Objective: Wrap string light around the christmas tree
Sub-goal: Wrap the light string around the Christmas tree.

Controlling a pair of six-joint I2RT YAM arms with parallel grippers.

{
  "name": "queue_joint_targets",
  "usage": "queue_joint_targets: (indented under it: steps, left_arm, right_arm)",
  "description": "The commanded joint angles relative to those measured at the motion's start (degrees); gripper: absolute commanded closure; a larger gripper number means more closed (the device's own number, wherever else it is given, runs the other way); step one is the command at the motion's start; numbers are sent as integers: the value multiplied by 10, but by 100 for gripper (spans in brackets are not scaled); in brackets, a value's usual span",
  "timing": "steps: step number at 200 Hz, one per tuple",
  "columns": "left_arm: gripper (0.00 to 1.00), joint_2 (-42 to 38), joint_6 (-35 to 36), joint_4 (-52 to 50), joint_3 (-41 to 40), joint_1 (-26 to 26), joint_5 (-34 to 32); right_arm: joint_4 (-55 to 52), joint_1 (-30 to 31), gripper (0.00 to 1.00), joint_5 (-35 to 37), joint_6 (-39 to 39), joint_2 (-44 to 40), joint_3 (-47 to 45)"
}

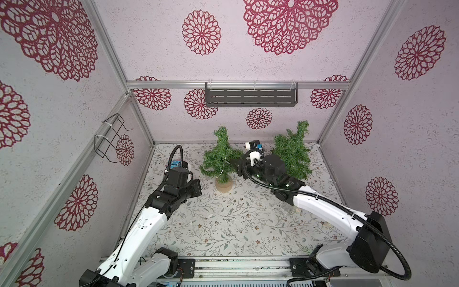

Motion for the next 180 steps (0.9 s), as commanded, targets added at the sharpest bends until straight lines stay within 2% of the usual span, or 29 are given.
queue_joint_targets:
  steps: [1, 23, 41, 82, 140, 152, 180]
  left_arm:
    - [100, 23, 86, -32, 42, 11, -56]
    - [100, 32, 120, -31, 71, 30, -62]
    - [100, 37, 135, -20, 83, 42, -40]
    - [100, 54, 174, -3, 95, 55, -18]
    - [100, 90, 231, 10, 140, 86, 8]
    - [100, 96, 233, 9, 143, 88, 14]
    - [100, 96, 231, 10, 139, 88, 20]
  right_arm:
    - [-25, -6, 24, -10, -54, 35, 64]
    - [-23, -6, 10, -35, -70, 80, 115]
    - [-13, -6, 7, -33, -74, 119, 153]
    - [58, -4, 11, -48, -55, 182, 194]
    - [128, 3, 31, -97, -77, 212, 182]
    - [134, 3, 31, -112, -78, 210, 177]
    - [134, 8, 22, -122, -79, 204, 175]
